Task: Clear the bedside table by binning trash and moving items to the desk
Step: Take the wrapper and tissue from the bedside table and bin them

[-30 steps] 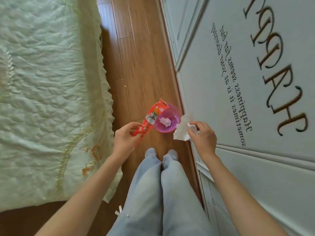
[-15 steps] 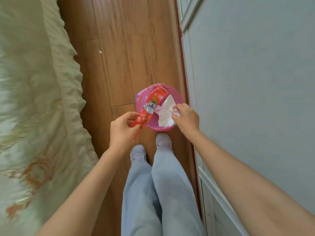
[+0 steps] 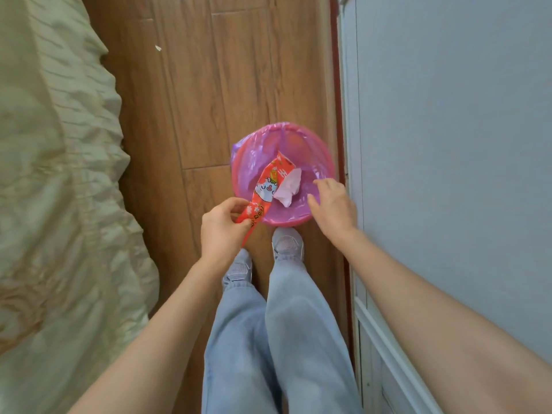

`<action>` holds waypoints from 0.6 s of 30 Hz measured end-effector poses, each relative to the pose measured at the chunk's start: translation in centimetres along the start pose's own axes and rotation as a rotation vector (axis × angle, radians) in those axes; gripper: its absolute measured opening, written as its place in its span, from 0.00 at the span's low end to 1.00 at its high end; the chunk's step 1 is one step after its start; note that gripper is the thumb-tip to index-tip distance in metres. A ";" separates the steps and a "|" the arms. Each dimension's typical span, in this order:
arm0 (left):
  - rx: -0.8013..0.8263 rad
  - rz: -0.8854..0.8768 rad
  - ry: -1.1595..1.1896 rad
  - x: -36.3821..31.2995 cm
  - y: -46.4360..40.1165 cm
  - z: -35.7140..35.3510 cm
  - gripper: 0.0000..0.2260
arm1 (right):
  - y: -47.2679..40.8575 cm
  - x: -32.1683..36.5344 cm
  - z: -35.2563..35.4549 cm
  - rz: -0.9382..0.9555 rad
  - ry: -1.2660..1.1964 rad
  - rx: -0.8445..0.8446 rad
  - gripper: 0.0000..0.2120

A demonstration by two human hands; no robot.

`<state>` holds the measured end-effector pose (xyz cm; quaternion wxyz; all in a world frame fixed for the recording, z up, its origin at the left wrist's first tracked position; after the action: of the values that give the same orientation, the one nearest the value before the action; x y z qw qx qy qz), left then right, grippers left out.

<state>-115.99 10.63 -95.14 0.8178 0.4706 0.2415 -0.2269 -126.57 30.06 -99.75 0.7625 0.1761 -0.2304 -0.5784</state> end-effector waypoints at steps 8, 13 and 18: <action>0.096 0.096 -0.102 0.3 -2.8 -5.0 0.12 | 1.5 -1.8 1.4 -0.059 -0.049 -0.009 0.17; 0.082 0.011 -0.100 -1.1 -3.1 -5.6 0.14 | 1.1 -1.3 2.3 -0.050 -0.120 -0.024 0.17; 0.033 -0.125 -0.263 -2.6 -2.6 -3.5 0.19 | 1.2 0.7 4.6 -0.001 -0.142 -0.064 0.18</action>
<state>-120.19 12.90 -96.82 0.8188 0.4342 0.1572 -0.3412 -128.01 29.68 -95.23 0.7493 0.1101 -0.2652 -0.5968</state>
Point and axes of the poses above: each hand's wrist, its own y-axis away from the middle knuckle, its own z-axis out of the back of the hand, x = y × z, the point moved 6 cm from there along -y, towards the middle knuckle, and after that the axes turned 9 degrees about y, right-handed, at the moved point
